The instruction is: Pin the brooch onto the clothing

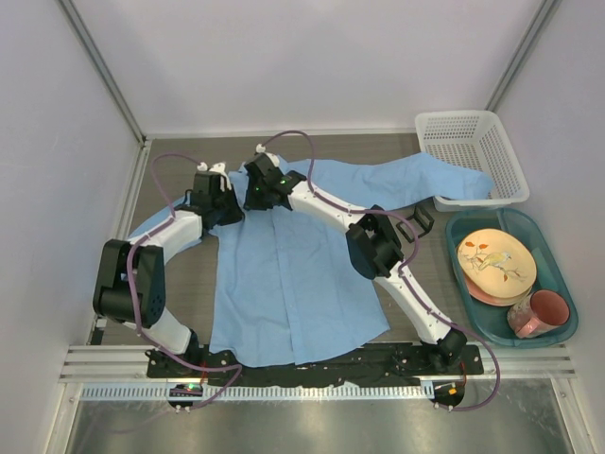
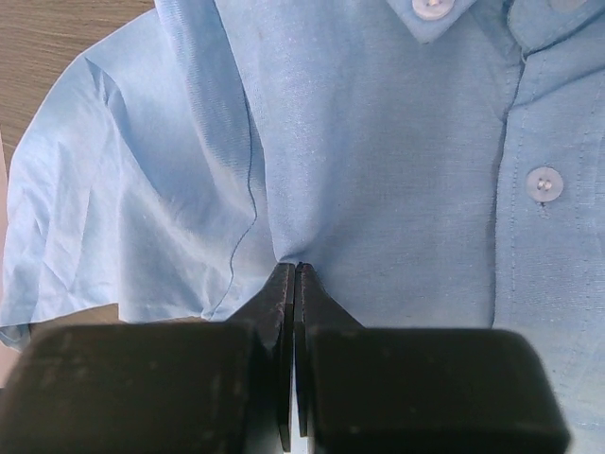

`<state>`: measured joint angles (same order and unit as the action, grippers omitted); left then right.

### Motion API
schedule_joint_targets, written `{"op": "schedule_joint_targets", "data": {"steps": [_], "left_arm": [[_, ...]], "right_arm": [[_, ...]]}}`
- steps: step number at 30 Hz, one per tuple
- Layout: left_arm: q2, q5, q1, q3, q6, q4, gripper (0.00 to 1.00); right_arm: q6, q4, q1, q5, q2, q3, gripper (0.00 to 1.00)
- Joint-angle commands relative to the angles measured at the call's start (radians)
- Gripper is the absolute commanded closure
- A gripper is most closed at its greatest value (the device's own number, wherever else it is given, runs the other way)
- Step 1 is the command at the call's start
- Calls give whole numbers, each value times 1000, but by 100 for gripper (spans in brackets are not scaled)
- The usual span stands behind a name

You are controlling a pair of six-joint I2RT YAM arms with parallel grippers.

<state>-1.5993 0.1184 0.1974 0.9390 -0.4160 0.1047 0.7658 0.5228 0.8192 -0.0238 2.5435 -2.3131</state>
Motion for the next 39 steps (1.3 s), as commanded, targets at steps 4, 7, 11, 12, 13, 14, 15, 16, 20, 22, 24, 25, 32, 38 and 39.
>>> {"op": "schedule_joint_targets", "data": {"steps": [4, 7, 11, 12, 13, 14, 15, 16, 20, 22, 24, 25, 32, 38, 39], "left_arm": [[65, 61, -7, -2, -4, -123, 100], [59, 69, -9, 0, -4, -126, 100], [59, 75, -10, -3, -4, -137, 100], [59, 78, -10, -3, -7, -137, 100], [61, 79, -10, -5, -7, -141, 100], [61, 81, -10, -3, -7, -142, 100], [61, 82, -10, -5, -7, -140, 100], [61, 83, -10, -5, -4, -135, 100], [55, 82, -10, -2, 16, -114, 100], [55, 87, -10, -3, 34, -112, 100], [55, 89, -12, -5, 49, -108, 100], [55, 84, -12, -6, 57, -108, 100], [56, 89, -12, -17, 118, -125, 100], [68, 135, -12, -26, 123, -131, 100], [71, 139, -12, -28, 112, -138, 100]], "right_arm": [[-19, -27, 9, 47, -57, 1, 99], [-30, -35, 8, 48, -60, -6, 95], [-36, -40, -2, 47, -62, -12, 86], [-39, -40, -2, 47, -60, -12, 82], [-40, -43, -5, 47, -60, -12, 79], [-45, -46, -6, 50, -61, -19, 72], [-55, -49, -11, 54, -62, -23, 69], [-65, -56, -12, 61, -62, -31, 66], [-121, -87, -35, 108, -83, -60, 49], [-164, -95, -54, 155, -101, -52, 44], [-190, -101, -69, 197, -130, -19, 36], [-215, -104, -86, 232, -140, -3, 33], [-302, -204, -190, 462, -252, 257, 31], [-349, -277, -218, 542, -310, 412, 44], [-346, -277, -218, 553, -307, 420, 45]]}}
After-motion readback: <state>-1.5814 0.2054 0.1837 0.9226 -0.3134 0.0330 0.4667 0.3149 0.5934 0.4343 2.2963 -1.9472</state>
